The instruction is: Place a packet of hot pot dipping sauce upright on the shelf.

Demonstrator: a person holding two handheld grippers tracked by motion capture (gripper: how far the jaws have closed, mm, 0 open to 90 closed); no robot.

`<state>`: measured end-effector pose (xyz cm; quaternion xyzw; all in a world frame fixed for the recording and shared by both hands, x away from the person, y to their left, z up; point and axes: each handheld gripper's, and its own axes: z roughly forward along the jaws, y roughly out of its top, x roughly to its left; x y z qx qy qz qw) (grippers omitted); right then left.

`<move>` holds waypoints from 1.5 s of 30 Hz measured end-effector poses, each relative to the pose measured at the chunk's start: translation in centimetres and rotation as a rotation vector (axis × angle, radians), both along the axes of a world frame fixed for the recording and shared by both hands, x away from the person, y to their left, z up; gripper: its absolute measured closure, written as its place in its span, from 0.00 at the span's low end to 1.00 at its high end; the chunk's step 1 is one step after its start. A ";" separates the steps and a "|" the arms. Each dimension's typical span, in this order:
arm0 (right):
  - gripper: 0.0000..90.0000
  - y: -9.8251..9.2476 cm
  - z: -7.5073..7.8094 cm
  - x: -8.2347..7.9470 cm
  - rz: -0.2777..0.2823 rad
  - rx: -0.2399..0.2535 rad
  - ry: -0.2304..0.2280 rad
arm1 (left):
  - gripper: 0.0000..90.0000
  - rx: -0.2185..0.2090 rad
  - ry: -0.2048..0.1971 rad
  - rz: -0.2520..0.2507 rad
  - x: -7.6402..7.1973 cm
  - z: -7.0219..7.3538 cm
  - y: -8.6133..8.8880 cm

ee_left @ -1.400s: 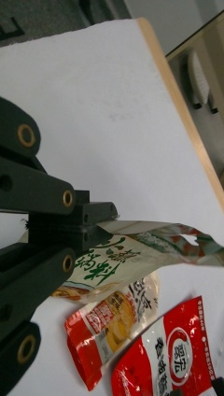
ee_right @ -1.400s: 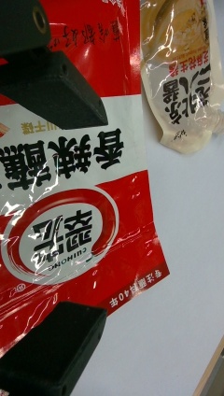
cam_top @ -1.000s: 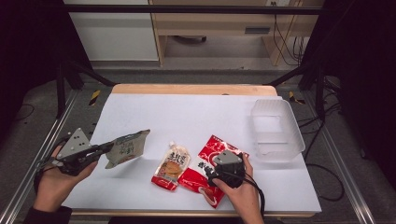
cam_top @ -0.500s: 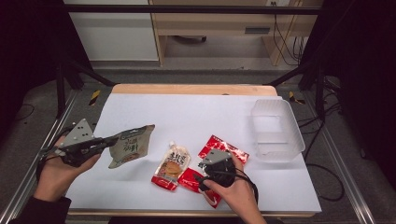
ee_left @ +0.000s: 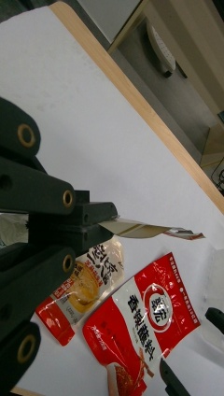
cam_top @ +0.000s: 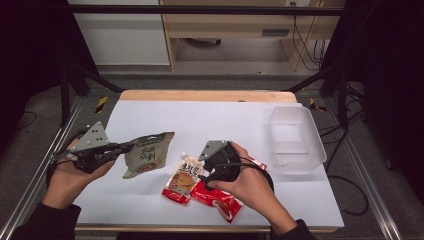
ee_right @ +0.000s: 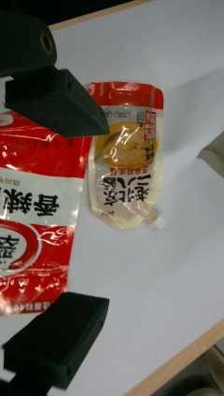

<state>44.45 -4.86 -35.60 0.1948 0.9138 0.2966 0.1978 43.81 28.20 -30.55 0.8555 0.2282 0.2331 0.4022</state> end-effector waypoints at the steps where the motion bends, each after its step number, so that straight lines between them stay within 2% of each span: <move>1: 0.20 0.4 0.7 0.3 0.025 -0.019 -0.005 | 1.00 0.001 0.003 -0.007 0.2 0.0 -0.2; 4: 0.23 0.7 1.2 0.6 0.043 -0.019 0.002 | 1.00 0.002 0.007 -0.013 0.4 -0.1 -0.6; 6: 0.26 0.9 2.1 1.0 0.081 -0.020 -0.006 | 1.00 -0.007 0.004 -0.024 0.7 -0.2 -0.9; 8: 0.27 0.9 2.3 1.1 0.082 -0.021 -0.003 | 1.00 -0.007 0.007 -0.036 0.9 -0.2 -1.1; 13: 0.29 1.1 3.8 1.6 0.130 -0.029 -0.008 | 1.00 0.002 0.021 -0.056 1.0 -0.3 -1.5; 21: 0.31 1.8 4.9 2.2 0.168 -0.049 -0.007 | 1.00 0.016 0.022 -0.095 1.0 -0.2 -2.8; 28: 0.30 2.9 4.9 3.2 0.181 -0.075 -0.019 | 1.00 0.016 0.024 -0.129 0.8 -0.3 -3.6; 33: 0.33 3.5 4.5 4.0 0.189 -0.064 -0.002 | 1.00 0.018 0.024 -0.156 0.6 -0.3 -4.2; 34: 0.35 3.9 4.2 4.2 0.209 -0.071 0.007 | 1.00 0.022 0.022 -0.165 0.5 -0.3 -4.5; 40: 0.46 4.4 3.8 4.4 0.243 -0.070 0.032 | 1.00 0.031 0.019 -0.183 0.3 -0.4 -5.0; 43: 0.56 4.7 3.4 4.5 0.271 -0.069 0.052 | 1.00 0.024 0.019 -0.190 0.2 -0.3 -5.2; 45: 0.58 4.7 3.4 4.5 0.278 -0.074 0.055 | 1.00 0.016 0.019 -0.195 0.1 -0.3 -5.2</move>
